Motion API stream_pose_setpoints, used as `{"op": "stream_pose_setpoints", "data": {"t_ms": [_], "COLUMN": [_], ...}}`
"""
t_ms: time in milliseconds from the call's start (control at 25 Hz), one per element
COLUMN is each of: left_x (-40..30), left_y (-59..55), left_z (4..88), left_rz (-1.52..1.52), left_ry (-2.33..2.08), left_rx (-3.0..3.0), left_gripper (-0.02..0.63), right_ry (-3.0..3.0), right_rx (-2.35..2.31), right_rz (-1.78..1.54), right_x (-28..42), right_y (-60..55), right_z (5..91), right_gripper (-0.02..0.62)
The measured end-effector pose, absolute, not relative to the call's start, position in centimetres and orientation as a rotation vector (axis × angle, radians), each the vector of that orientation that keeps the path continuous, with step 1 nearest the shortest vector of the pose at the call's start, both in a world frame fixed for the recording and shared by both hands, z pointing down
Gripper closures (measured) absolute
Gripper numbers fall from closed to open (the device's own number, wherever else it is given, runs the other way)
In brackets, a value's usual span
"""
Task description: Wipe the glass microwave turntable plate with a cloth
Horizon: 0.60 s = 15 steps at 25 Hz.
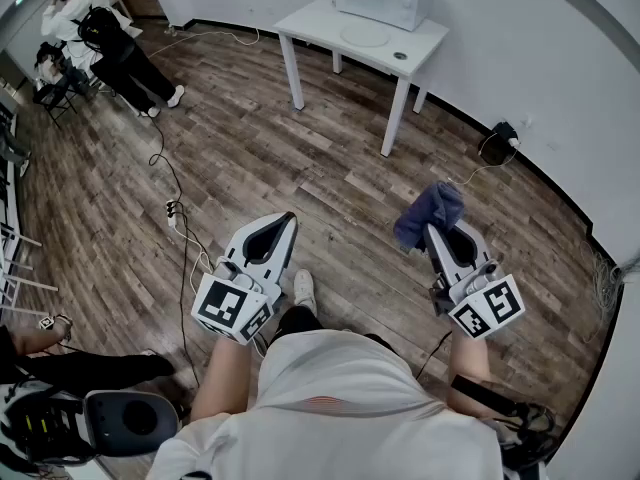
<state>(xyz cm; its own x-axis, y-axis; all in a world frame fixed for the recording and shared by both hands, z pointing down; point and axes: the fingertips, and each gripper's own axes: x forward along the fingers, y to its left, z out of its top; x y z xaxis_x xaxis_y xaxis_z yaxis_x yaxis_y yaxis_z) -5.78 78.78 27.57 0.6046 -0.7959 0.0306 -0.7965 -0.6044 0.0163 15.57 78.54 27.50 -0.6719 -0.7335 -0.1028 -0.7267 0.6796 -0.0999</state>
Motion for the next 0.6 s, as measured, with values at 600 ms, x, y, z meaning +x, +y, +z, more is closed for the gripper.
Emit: {"op": "stream_pose_setpoints", "data": {"t_ms": [600], "left_x": [-6.3], "left_y": [68.1], "left_z": [29.3], "left_rz": [-0.005], "left_ry": [-1.275], "left_rx": [2.818], "left_gripper": [0.595], "right_ry": [2.752], "right_rx": [-1.306], "right_rz": [-0.075], "right_x": [14.4], "right_y": [69.5], "right_z": [28.9], "right_gripper": [0.534]}}
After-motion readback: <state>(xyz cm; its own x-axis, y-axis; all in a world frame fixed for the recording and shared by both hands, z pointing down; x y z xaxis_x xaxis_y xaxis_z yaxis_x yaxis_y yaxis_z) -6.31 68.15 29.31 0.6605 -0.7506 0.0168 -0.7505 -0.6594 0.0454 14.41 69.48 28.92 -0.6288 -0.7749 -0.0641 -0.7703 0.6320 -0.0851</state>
